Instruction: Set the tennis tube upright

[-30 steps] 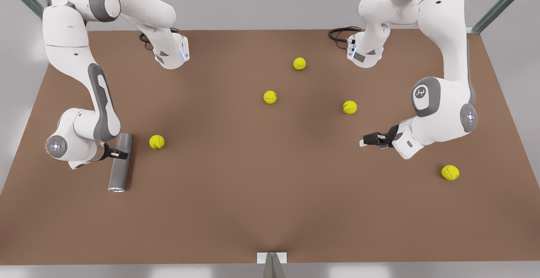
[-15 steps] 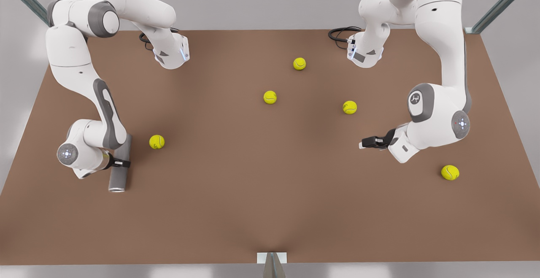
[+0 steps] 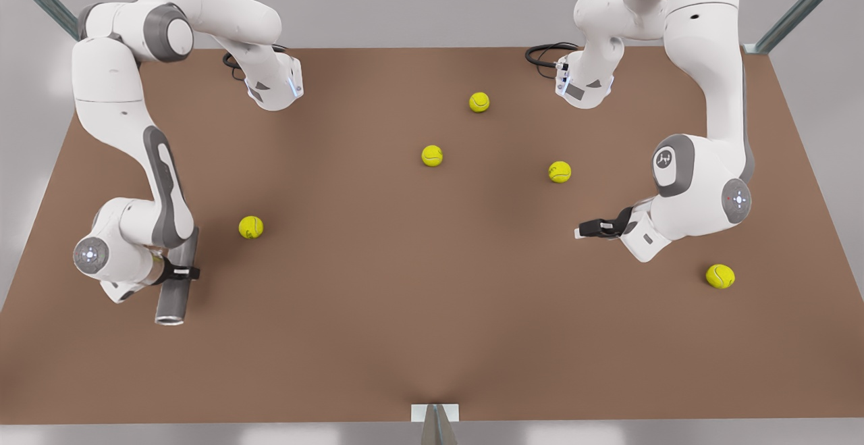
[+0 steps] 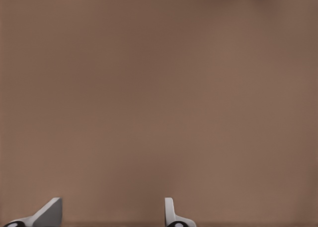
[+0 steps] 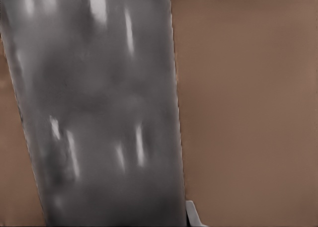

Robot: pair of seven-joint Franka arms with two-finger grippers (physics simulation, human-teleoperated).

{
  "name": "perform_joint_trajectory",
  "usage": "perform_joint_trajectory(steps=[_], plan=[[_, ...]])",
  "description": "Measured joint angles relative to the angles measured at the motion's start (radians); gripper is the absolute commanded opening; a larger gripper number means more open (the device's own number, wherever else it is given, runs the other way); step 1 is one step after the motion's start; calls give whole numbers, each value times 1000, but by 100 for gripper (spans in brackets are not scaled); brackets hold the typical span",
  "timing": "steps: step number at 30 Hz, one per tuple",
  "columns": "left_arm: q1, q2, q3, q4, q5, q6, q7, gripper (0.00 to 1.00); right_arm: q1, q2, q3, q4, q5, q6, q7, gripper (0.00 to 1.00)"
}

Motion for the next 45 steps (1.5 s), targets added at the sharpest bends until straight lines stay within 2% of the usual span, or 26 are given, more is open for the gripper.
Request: perform_joint_trajectory(steps=[7,12,17,22,28,30,37,45], plan=[[0,1,0,0,-1,-3,-6,100,105,-1,34,185,-3,-241,-67,65],[0,2,-1,0,-5,-3,-9,100,242,9,74,267,0,-308,-170,66],[0,2,0,0,-6,-3,-11,100,404,120,101,359,-1,-215,-299,66],[0,3,0,0,-6,-3,-13,100,607,240,90,465,-44,-104,-416,60],[-1,0,-4,-1,-9,-6,-19,100,774,317,84,540,-58,30,-478,60],[-2,-1,-3,0,-10,-8,-22,100,829,334,55,579,-61,54,-483,60],[-1,1,-4,1,-11,-11,-29,100,859,401,22,593,-65,106,-496,60],[-1,53,-5,30,-89,-1,-33,100,862,387,56,530,-79,178,-534,57]])
